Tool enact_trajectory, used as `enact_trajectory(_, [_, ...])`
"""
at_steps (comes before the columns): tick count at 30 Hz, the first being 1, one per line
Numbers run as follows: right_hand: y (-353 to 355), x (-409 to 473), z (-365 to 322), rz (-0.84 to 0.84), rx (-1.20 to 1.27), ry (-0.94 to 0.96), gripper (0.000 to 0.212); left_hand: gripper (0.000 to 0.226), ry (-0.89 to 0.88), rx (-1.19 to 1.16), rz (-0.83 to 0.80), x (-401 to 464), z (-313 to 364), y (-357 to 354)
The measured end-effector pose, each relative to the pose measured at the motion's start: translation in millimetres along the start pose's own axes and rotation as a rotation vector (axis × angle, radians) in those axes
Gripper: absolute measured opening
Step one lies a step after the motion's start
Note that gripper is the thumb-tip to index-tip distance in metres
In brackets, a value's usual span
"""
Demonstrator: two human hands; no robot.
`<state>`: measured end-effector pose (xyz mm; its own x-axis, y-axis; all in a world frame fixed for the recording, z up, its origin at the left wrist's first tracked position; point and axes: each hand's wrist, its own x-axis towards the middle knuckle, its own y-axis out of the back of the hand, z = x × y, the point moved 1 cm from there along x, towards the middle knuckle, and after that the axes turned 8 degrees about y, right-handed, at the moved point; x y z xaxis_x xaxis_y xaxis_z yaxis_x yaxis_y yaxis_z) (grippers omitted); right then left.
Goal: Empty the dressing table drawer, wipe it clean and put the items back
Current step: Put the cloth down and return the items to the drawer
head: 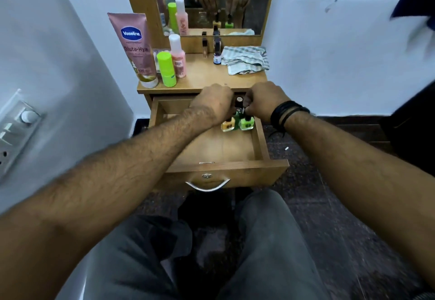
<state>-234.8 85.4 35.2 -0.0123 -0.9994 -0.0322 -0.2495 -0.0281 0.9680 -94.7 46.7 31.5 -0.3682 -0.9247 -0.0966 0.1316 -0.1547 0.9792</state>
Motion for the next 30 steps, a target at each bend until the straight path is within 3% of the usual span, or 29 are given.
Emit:
enact_trajectory(11, [-53.2,3.9,26.6,0.024,-0.007,-0.045,0.017,0.022,-0.085,0.146,0.012,12.1,2.6,-54.3])
enact_trajectory(30, [-73.4,5.4,31.4,0.105,-0.069,0.008,0.015,0.029,-0.069,0.084,-0.003,15.1,-1.1,-67.9])
